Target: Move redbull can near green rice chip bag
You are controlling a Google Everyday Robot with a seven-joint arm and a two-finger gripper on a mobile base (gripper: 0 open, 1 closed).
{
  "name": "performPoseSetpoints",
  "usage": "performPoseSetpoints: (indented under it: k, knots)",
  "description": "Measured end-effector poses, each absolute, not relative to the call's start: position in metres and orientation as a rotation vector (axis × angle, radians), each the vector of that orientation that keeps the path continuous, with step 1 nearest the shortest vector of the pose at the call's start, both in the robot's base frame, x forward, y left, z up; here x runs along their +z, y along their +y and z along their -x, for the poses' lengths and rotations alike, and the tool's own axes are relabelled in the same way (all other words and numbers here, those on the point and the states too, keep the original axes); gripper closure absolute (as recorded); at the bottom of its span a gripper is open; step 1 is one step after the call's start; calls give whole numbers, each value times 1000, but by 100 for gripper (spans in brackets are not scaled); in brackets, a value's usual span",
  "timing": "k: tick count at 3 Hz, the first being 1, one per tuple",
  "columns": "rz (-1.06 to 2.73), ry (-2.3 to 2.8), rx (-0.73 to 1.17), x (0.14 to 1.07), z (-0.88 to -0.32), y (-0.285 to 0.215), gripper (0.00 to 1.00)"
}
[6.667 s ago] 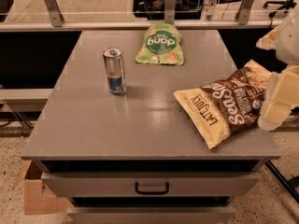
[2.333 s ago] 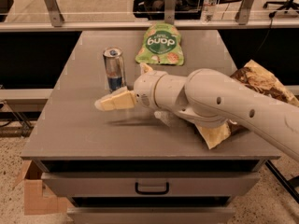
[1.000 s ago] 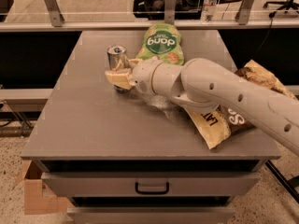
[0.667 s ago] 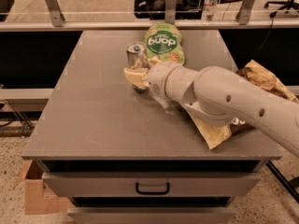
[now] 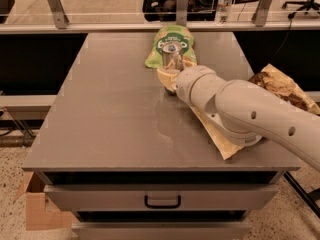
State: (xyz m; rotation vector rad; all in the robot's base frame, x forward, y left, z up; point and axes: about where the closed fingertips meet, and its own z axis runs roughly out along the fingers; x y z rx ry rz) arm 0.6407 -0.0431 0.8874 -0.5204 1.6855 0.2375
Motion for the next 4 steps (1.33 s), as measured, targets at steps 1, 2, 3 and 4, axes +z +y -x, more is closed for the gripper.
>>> performPoseSetpoints:
  k: [1, 2, 3, 4]
  knots:
    - [511, 1657, 215, 893, -662, -47, 100]
    - [488, 1658, 203, 893, -678, -54, 100]
    - [459, 1647, 193, 893, -694, -61, 85]
    - [445, 1648, 187, 888, -706, -65, 61]
